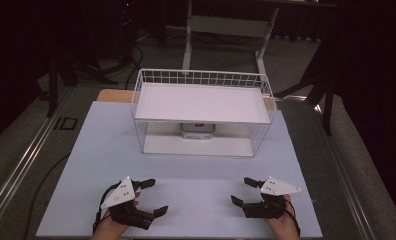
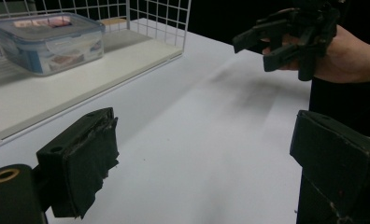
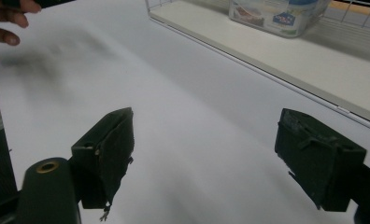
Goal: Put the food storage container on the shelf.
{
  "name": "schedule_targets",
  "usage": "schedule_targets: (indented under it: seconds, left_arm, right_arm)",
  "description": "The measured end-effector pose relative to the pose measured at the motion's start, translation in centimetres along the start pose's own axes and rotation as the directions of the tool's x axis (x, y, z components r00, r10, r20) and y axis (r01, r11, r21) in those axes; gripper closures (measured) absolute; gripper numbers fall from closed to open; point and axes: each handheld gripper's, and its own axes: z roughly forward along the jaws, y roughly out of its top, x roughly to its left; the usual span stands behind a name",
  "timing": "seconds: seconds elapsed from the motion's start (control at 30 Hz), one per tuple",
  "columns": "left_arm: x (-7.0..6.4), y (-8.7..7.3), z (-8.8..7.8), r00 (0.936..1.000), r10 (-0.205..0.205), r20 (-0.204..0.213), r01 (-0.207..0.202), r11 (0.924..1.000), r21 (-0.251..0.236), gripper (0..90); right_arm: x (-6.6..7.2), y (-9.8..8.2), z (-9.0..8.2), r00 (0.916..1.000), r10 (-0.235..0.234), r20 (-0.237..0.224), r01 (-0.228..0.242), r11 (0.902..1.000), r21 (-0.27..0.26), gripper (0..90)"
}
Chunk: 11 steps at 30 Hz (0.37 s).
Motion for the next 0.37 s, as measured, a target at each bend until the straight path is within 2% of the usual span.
schedule_targets:
  seconds: [0.37]
  left_arm:
    - [0.27, -0.58, 0.17, 0.9999, -0.014, 0.001, 0.014, 0.9998, 0.017, 8.6]
  right_arm:
    - [-0.44, -0.08, 0.8, 0.9998, 0.006, -0.018, -0.006, 0.9999, 0.013, 18.9]
